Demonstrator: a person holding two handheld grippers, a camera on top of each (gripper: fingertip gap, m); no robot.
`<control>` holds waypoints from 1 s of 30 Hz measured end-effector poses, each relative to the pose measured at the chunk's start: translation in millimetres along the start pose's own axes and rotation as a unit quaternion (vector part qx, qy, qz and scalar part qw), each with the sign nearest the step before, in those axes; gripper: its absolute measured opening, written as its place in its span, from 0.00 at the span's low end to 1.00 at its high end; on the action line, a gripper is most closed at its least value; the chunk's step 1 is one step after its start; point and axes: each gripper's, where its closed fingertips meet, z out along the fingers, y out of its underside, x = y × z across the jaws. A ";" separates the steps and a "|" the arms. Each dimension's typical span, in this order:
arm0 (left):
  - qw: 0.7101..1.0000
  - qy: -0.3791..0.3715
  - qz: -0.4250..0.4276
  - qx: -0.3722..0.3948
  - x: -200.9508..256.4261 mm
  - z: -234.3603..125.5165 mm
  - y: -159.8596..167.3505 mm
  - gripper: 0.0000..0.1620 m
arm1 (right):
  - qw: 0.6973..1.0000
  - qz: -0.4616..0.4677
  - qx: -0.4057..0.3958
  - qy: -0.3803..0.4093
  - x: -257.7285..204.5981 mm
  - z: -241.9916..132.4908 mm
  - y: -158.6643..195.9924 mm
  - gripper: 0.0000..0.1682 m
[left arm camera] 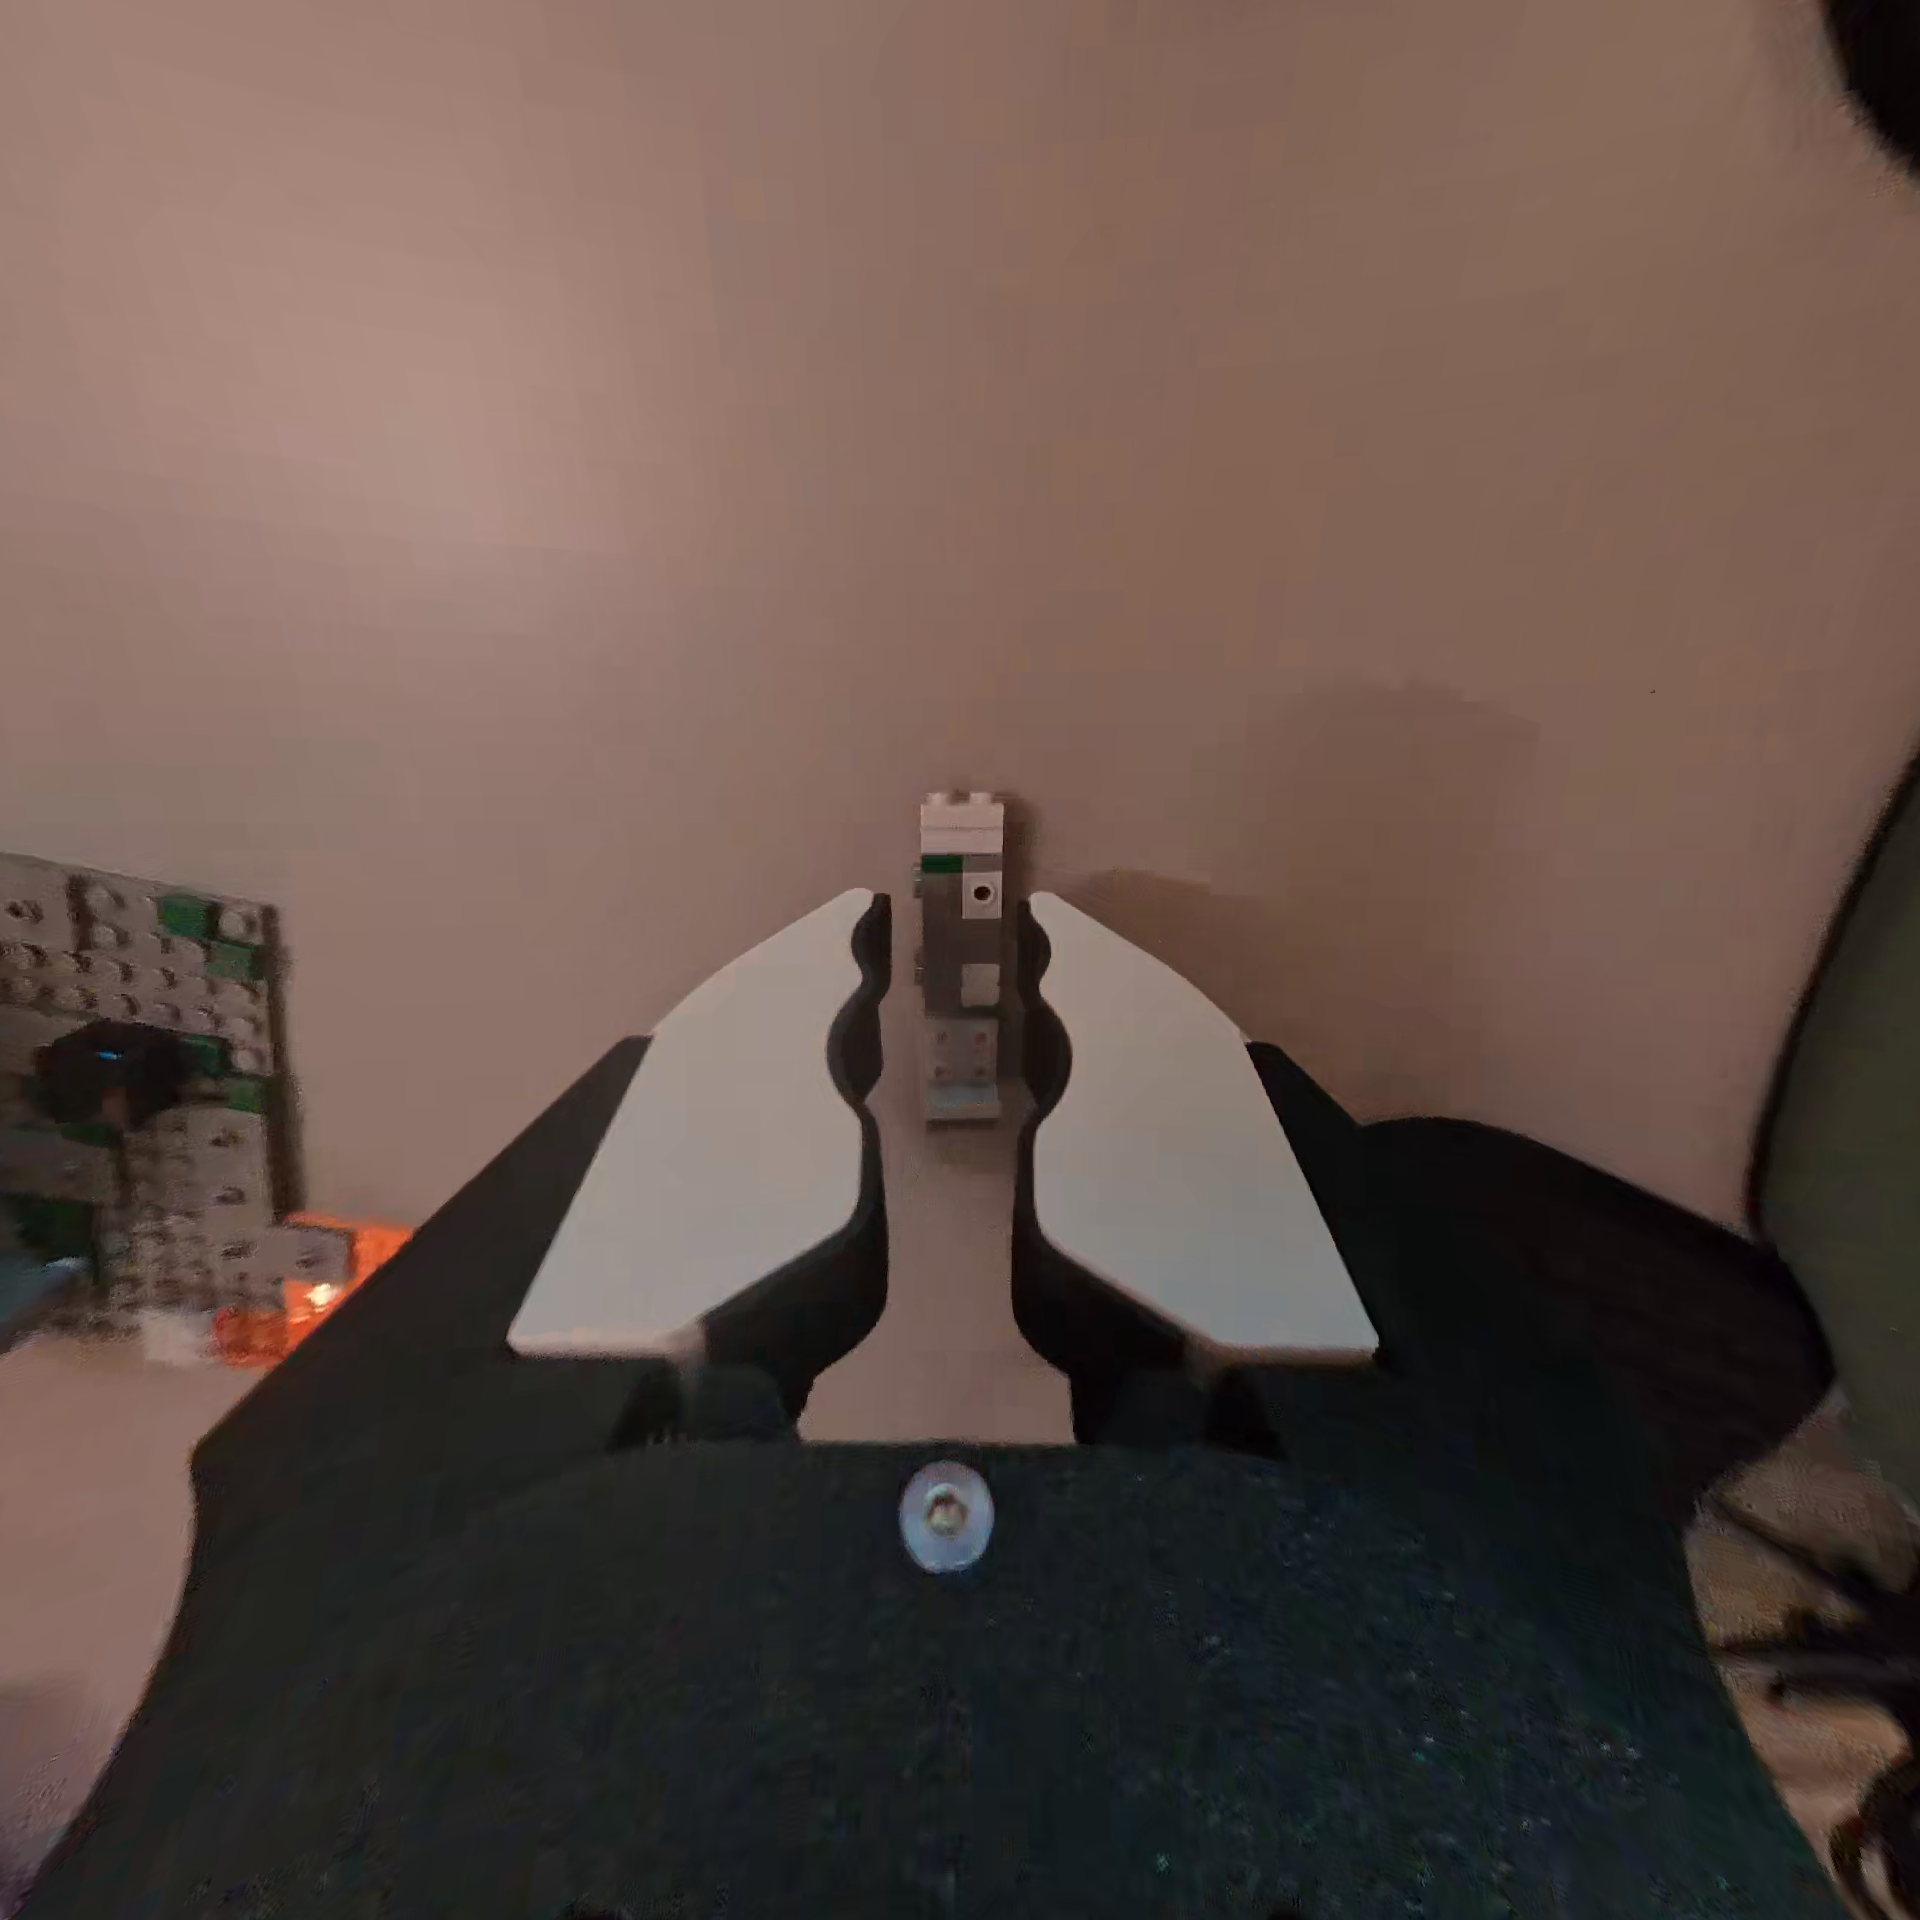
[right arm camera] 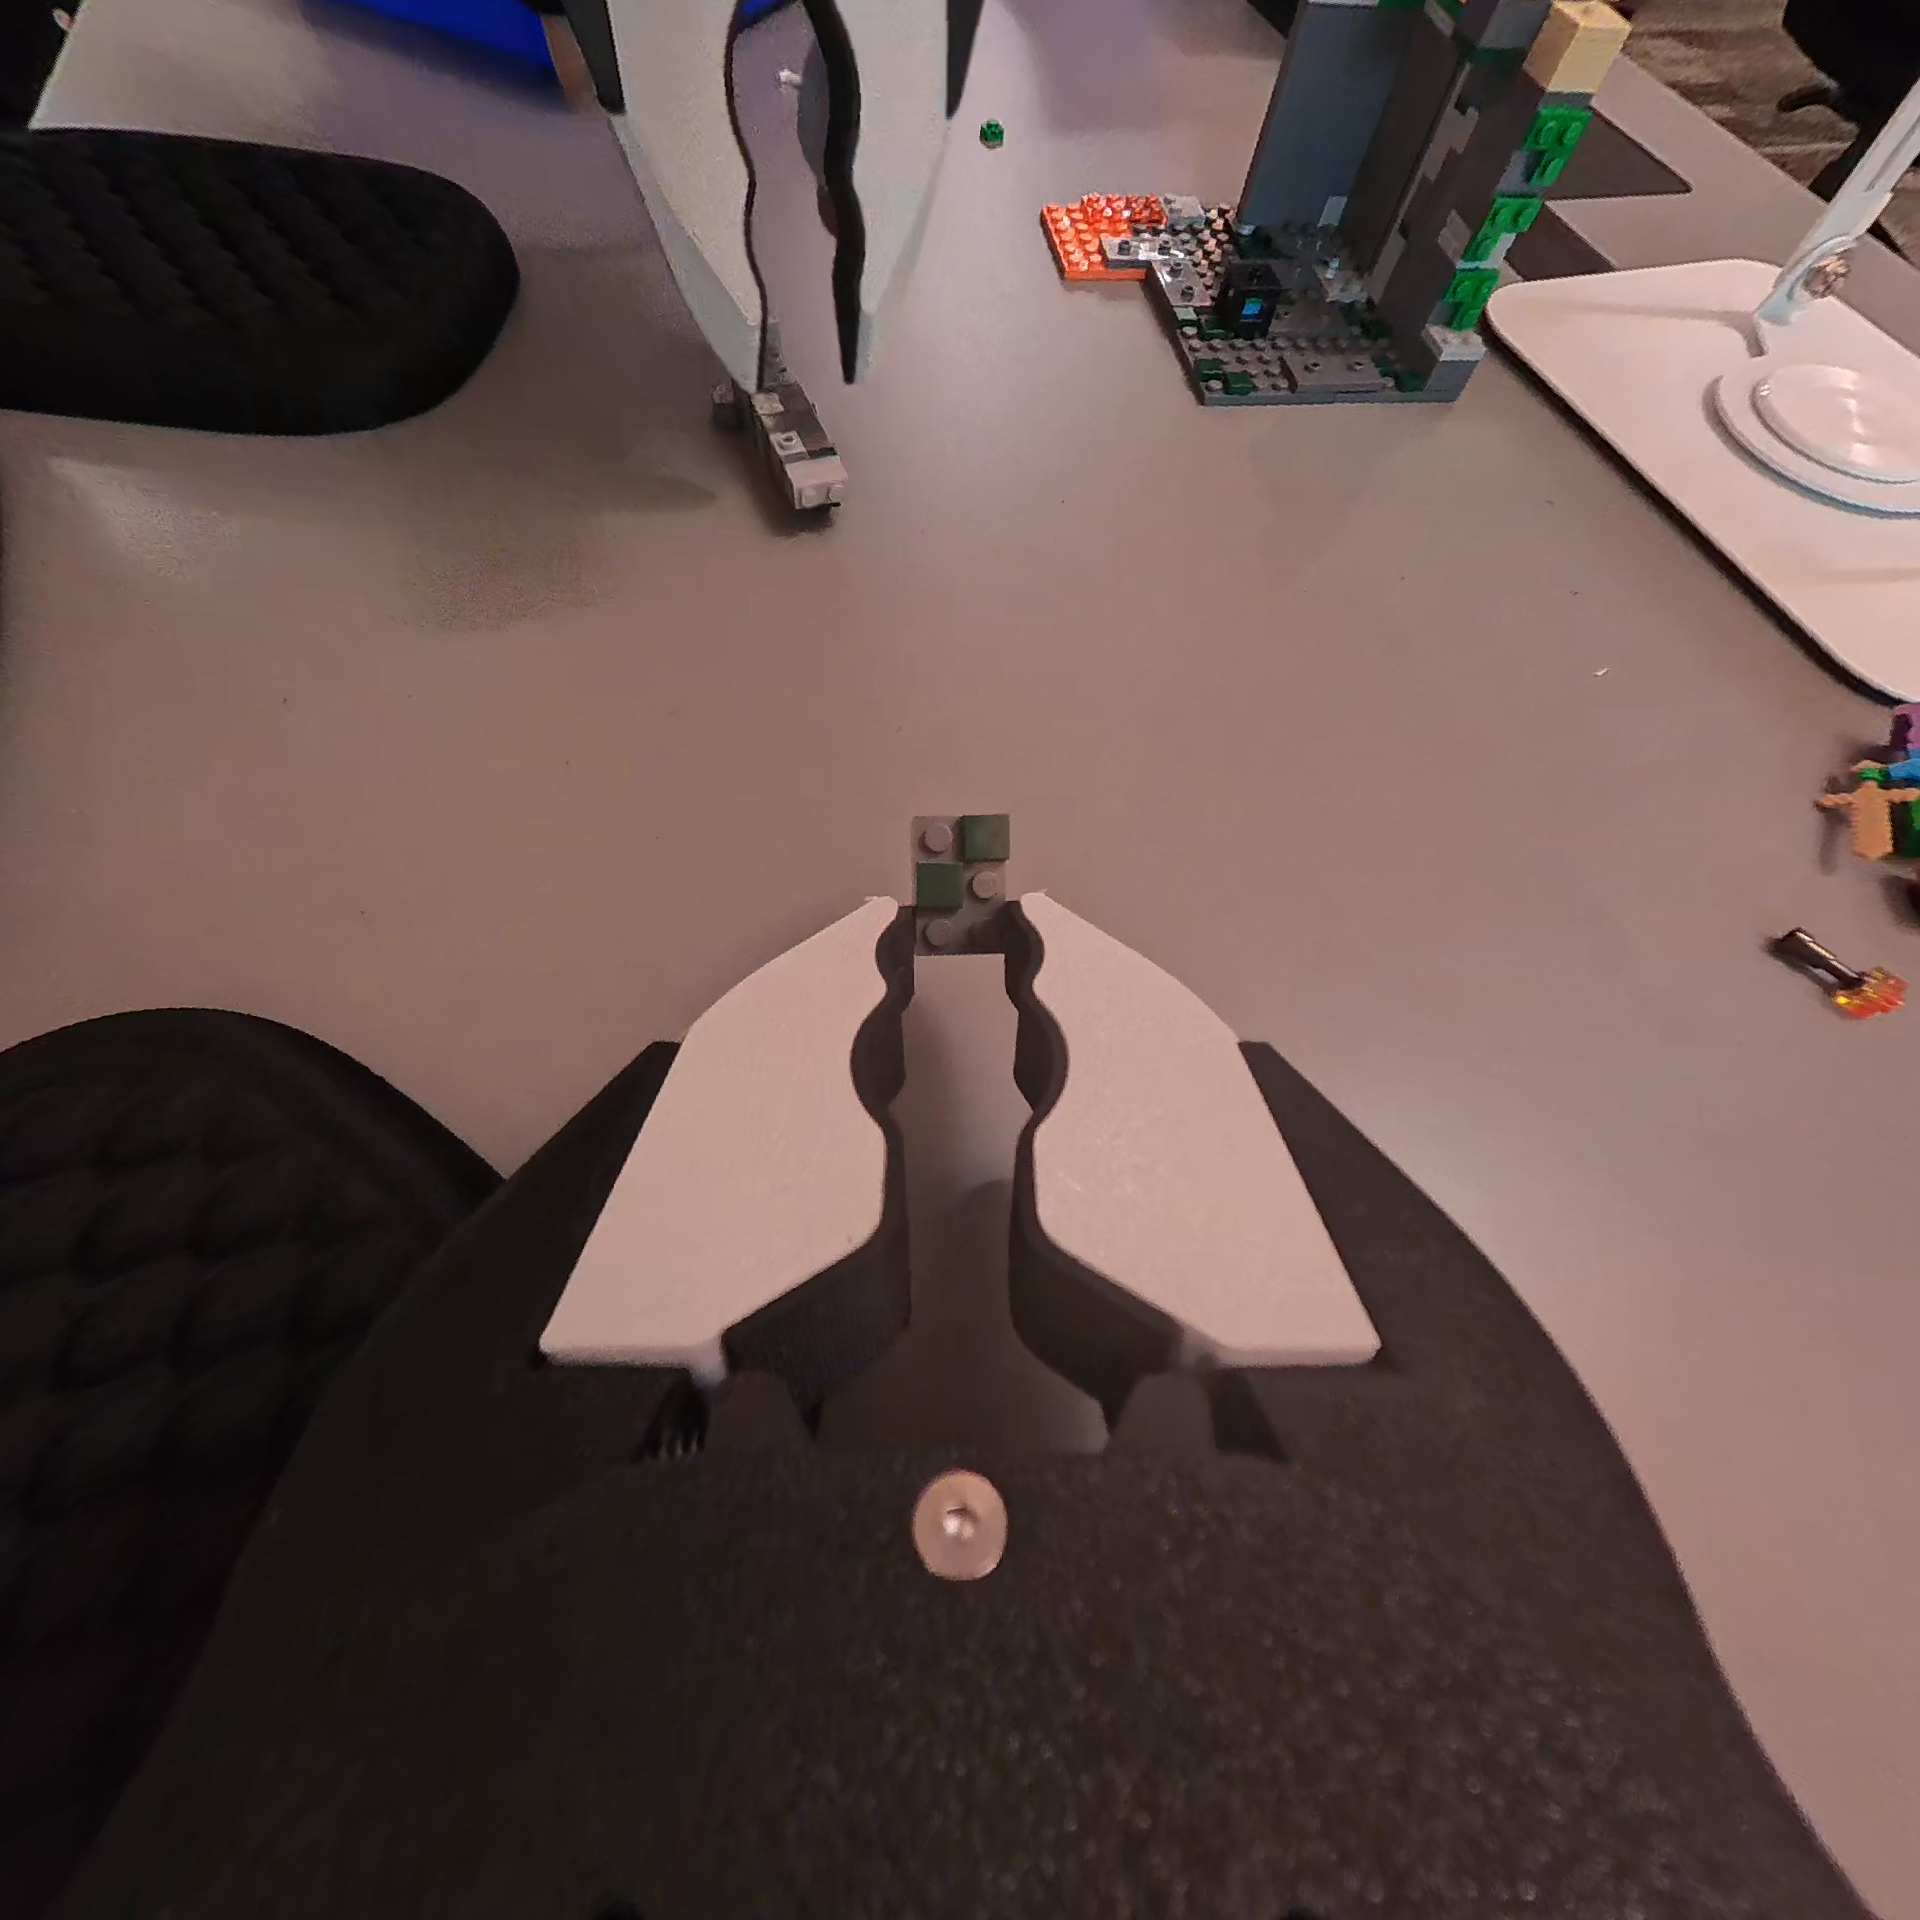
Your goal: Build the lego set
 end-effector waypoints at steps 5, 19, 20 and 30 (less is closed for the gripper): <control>0.993 -0.005 0.020 -0.114 4.1 6.1 -7.2 0.14 | 1.000 -0.005 -0.006 0.003 0.4 -1.2 1.8 0.09; 0.966 -0.035 0.062 -0.249 0.9 27.3 2.8 0.10 | 1.000 -0.016 -0.004 0.015 5.1 -12.5 -1.0 0.09; 0.965 -0.041 0.068 -0.252 -0.5 27.2 2.7 0.10 | 1.000 -0.016 -0.004 0.015 5.2 -12.6 -1.1 0.09; 0.991 -0.045 0.039 0.123 -19.4 -20.8 -92.6 0.10 | 1.000 -0.016 0.000 0.021 7.7 -15.6 -2.7 0.09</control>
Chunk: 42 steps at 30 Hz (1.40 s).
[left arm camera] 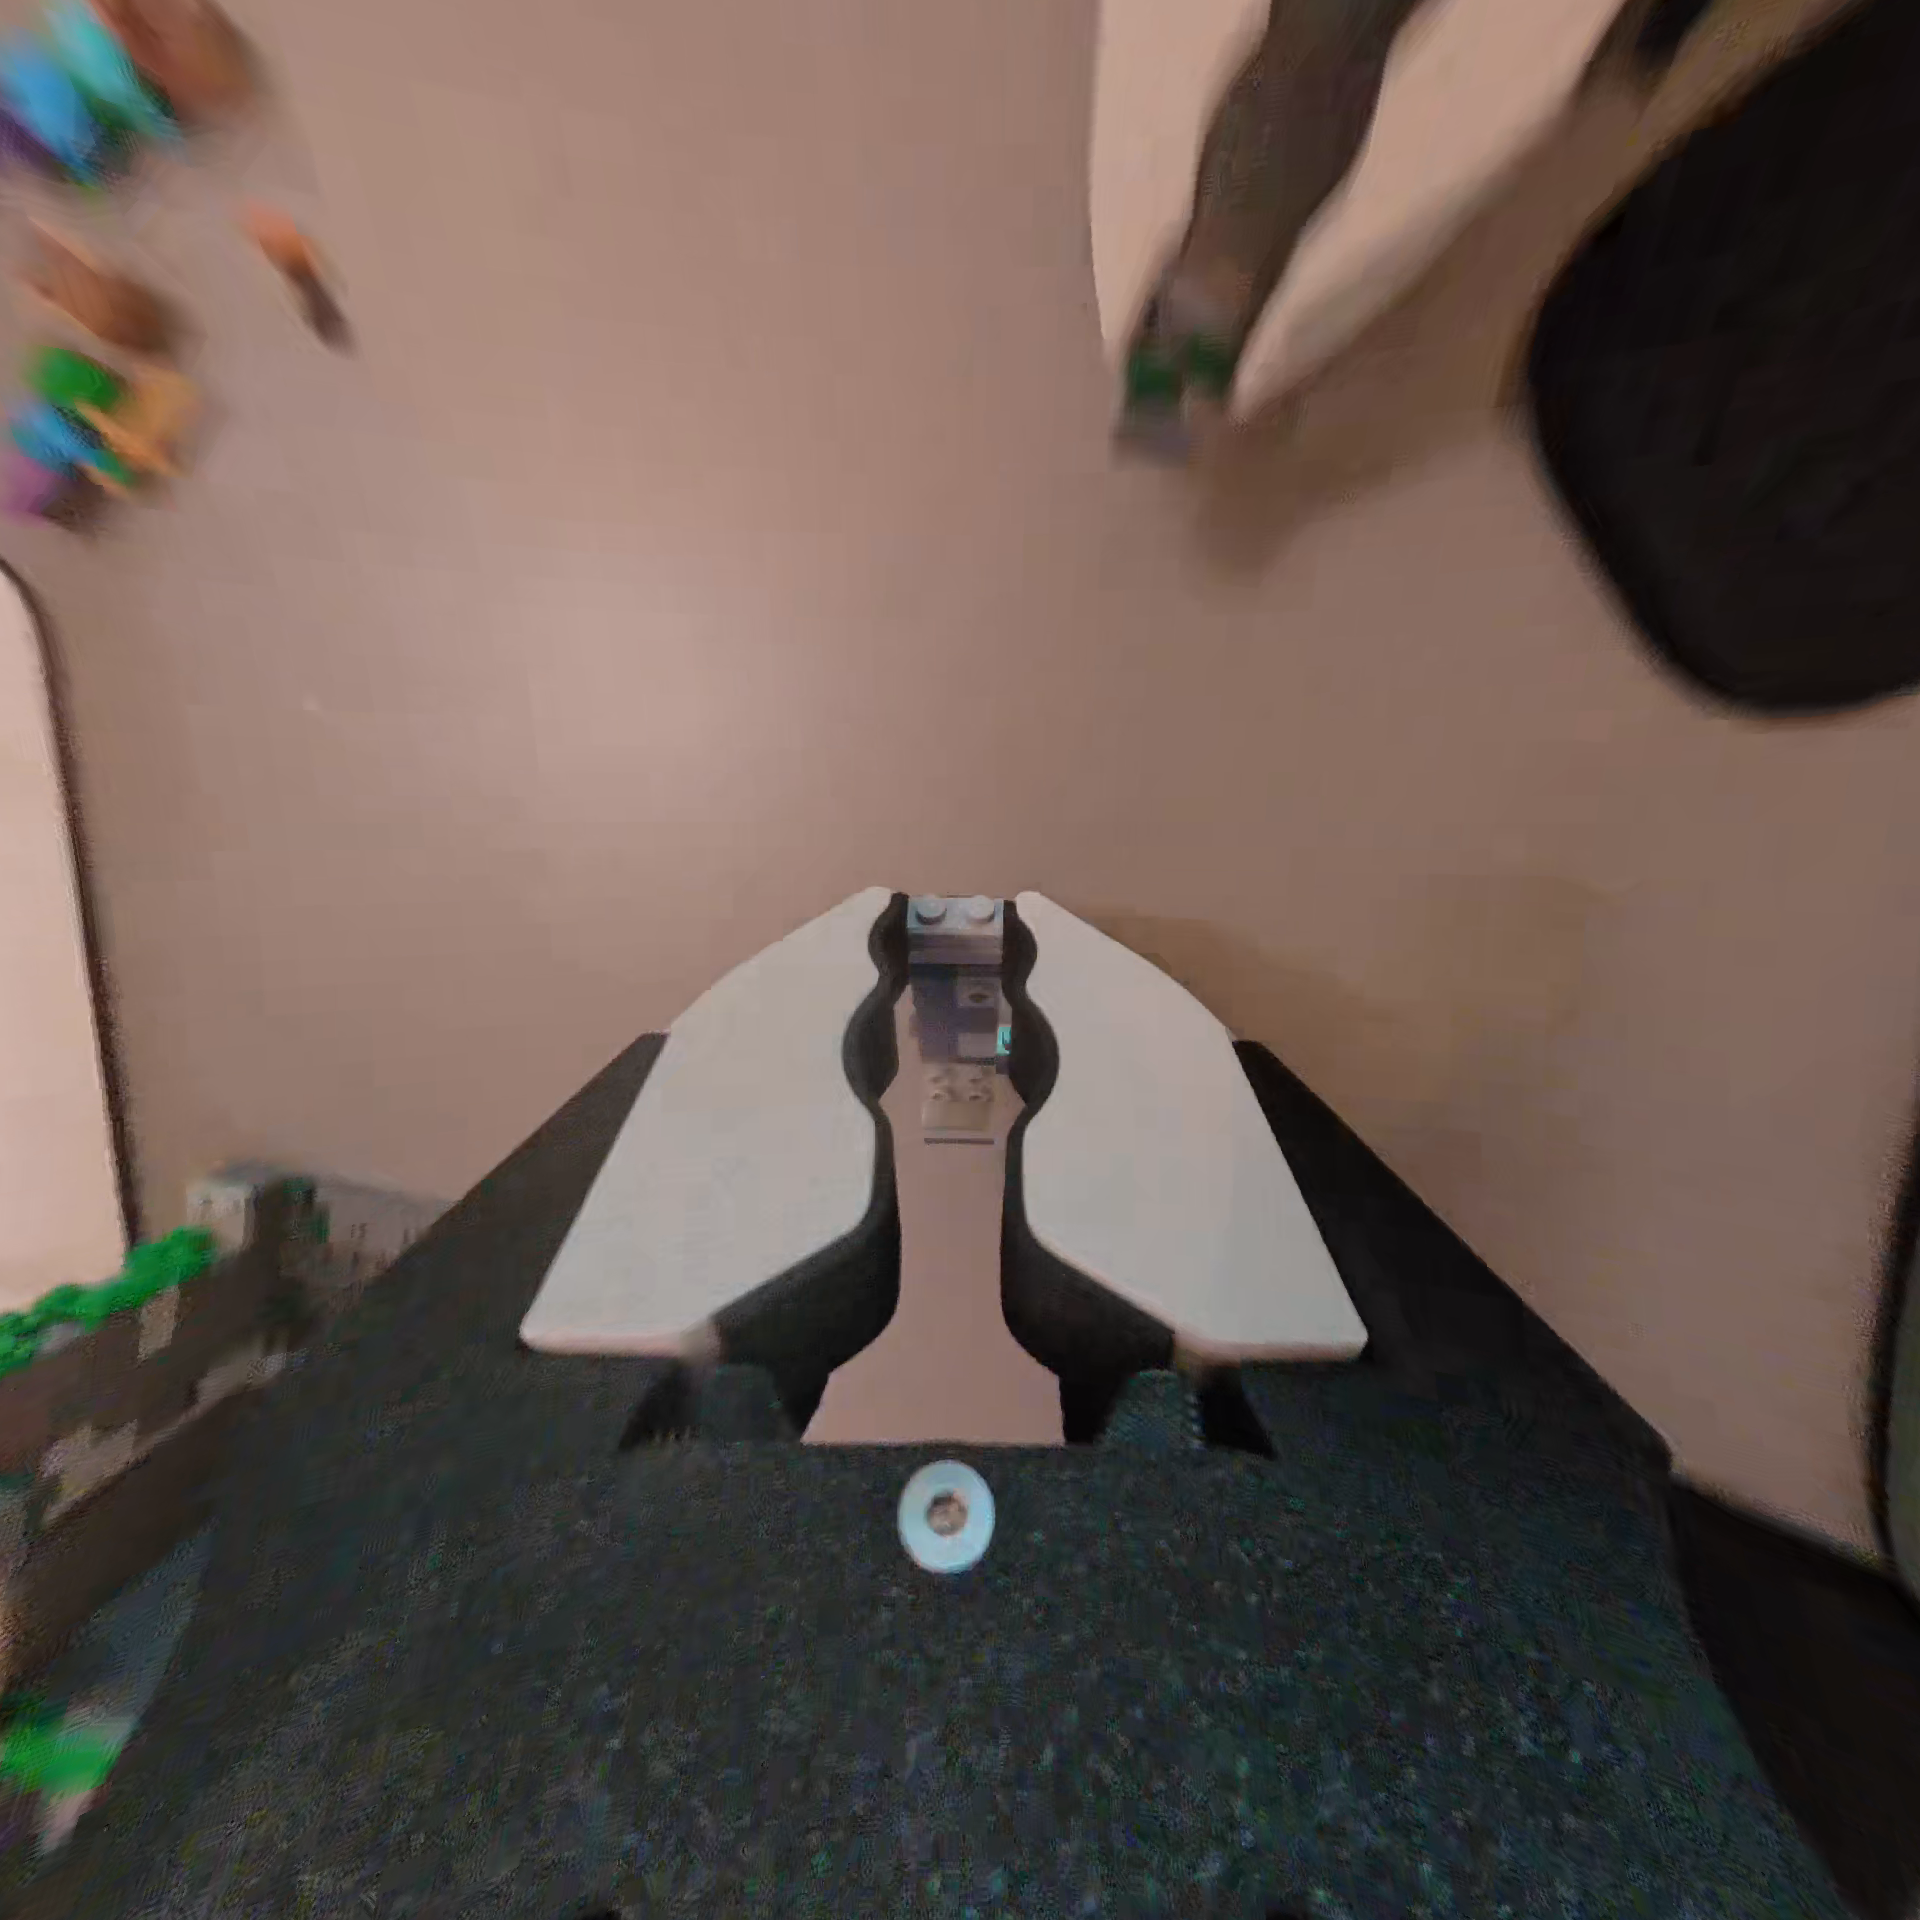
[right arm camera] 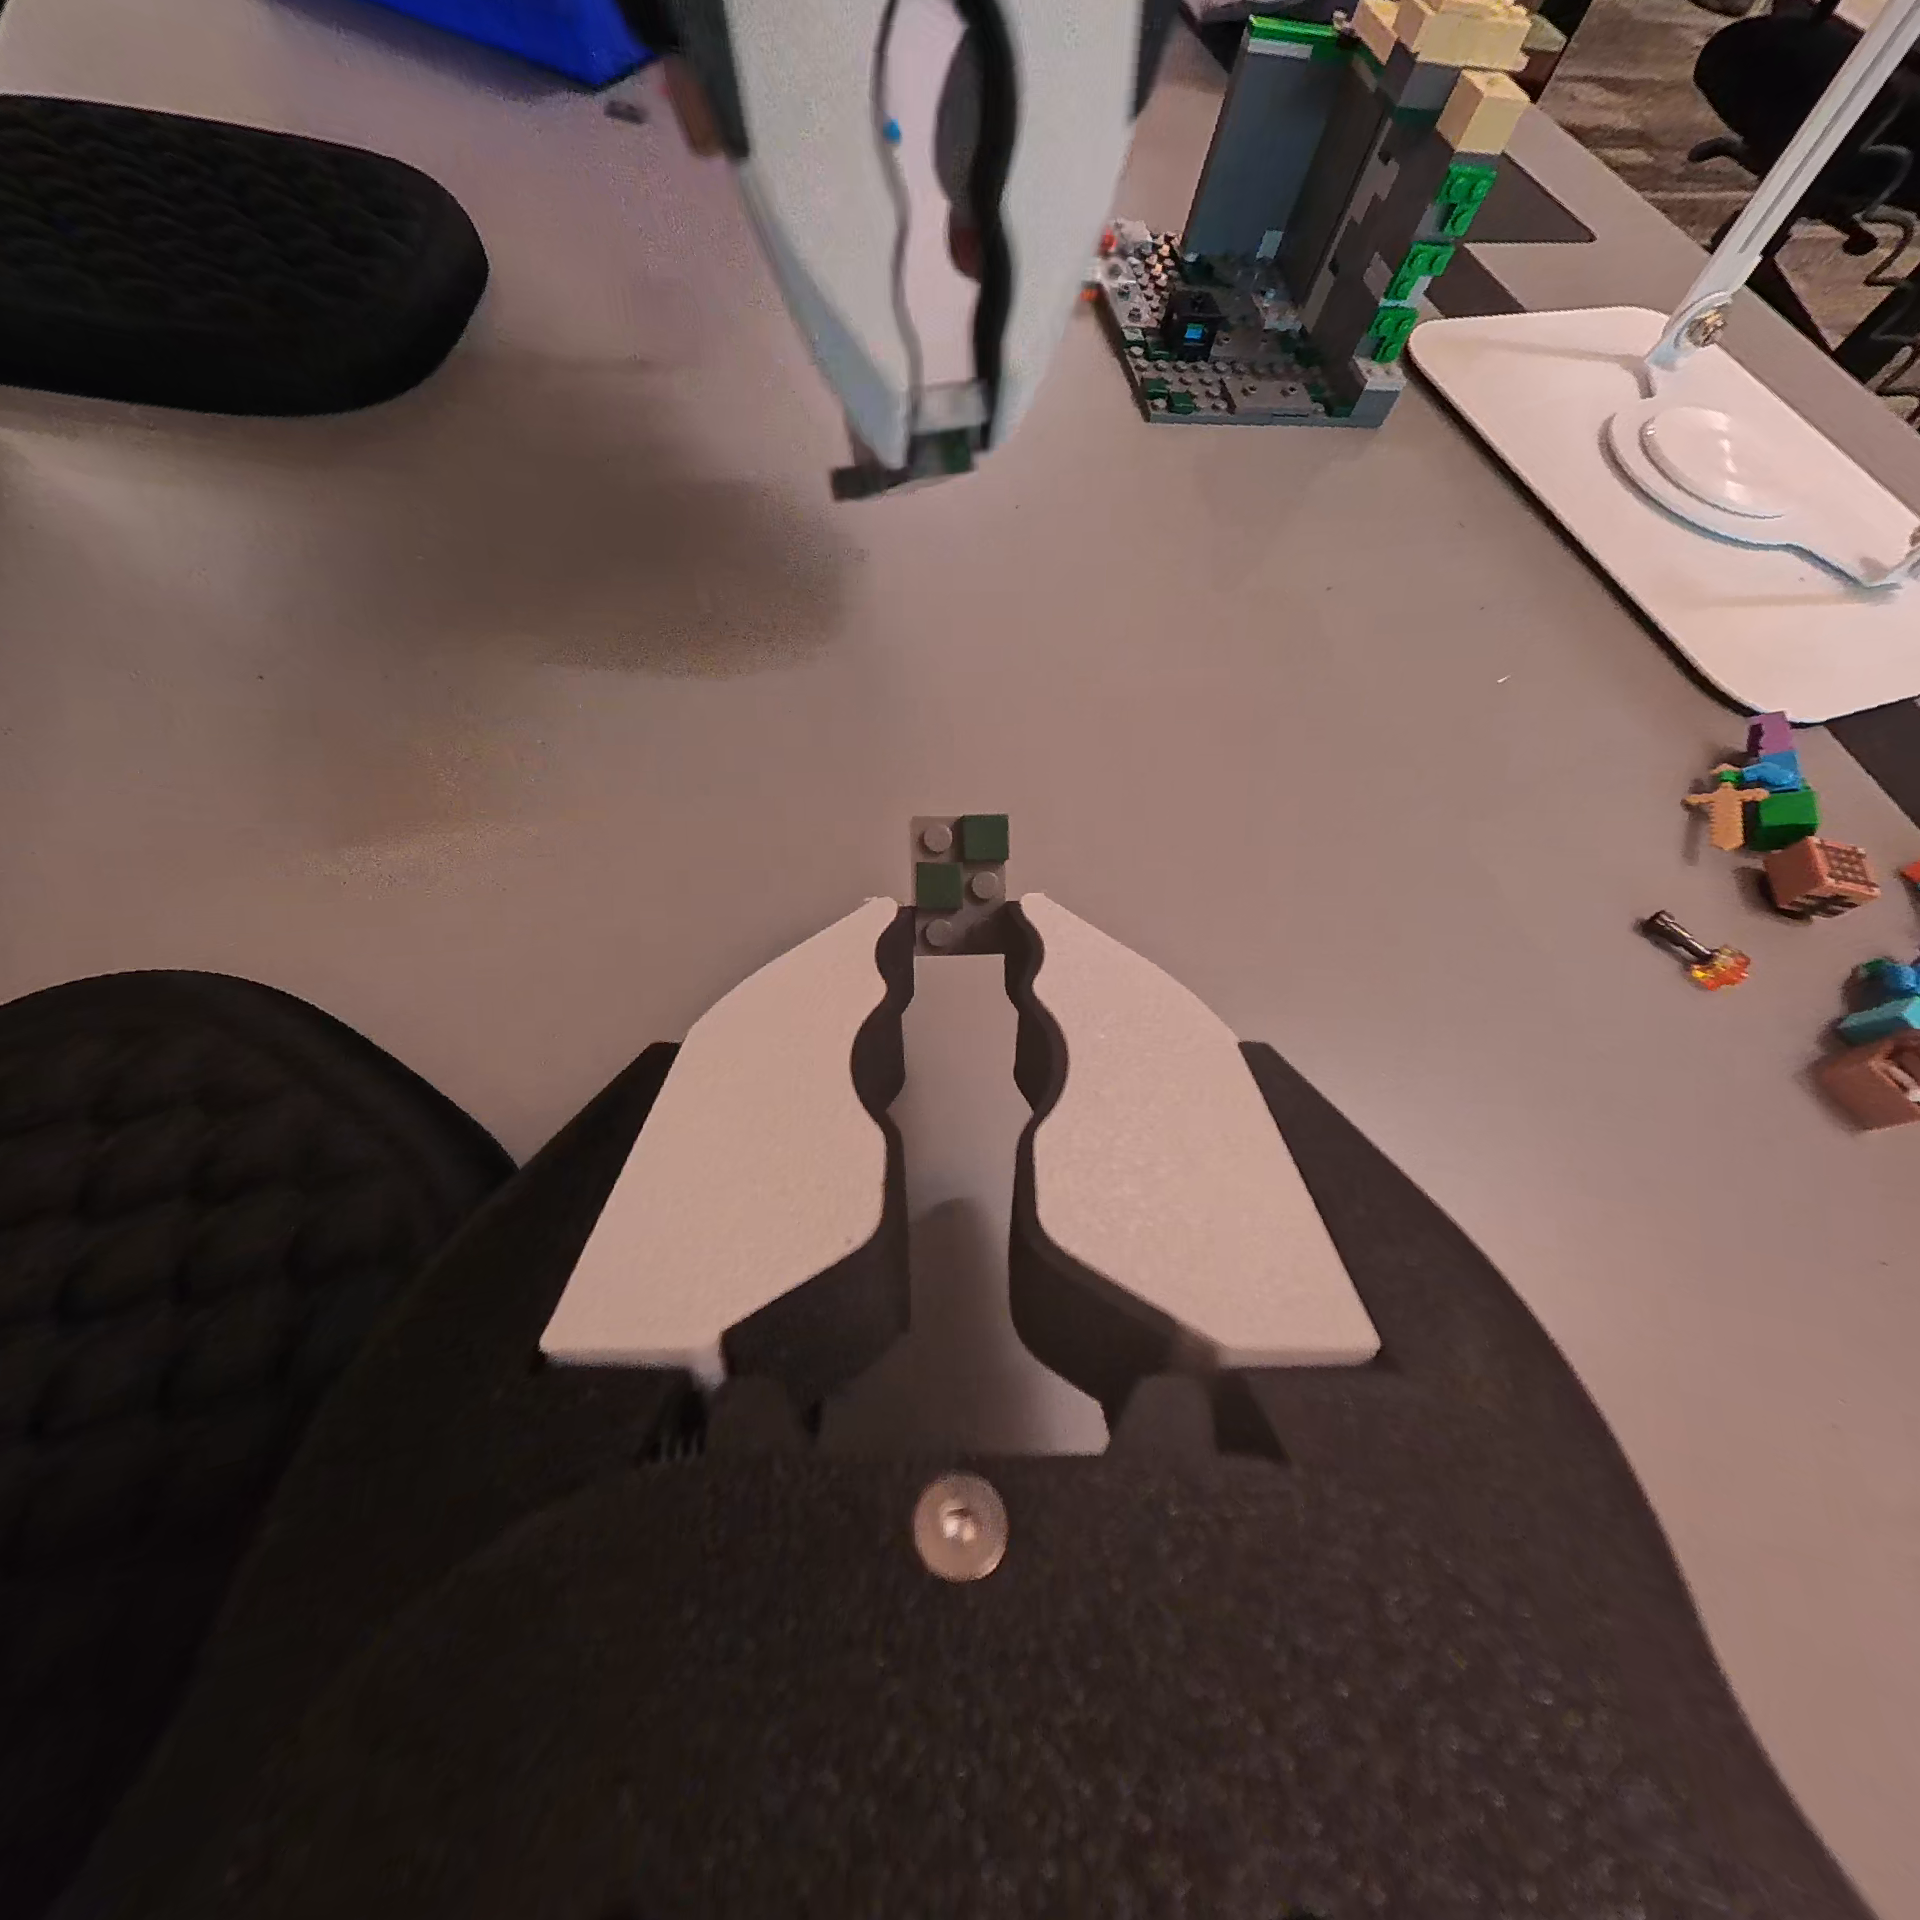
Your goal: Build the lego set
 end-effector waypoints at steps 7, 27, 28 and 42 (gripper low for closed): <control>0.943 -0.008 -0.105 0.316 -25.9 -9.3 -11.2 0.10 | 1.000 0.003 0.000 -0.005 -1.6 2.5 1.5 0.10; 0.945 -0.036 -0.106 0.309 -11.1 1.1 26.6 0.23 | 1.000 0.013 0.001 -0.021 -6.9 8.4 3.8 0.09; 0.947 -0.031 -0.101 0.305 -9.7 0.8 28.6 0.24 | 1.000 0.012 0.001 -0.022 -7.2 8.5 3.9 0.09; 0.962 0.108 0.207 0.140 -13.7 6.6 43.0 0.22 | 0.999 0.001 0.003 -0.050 -18.5 12.0 4.4 0.09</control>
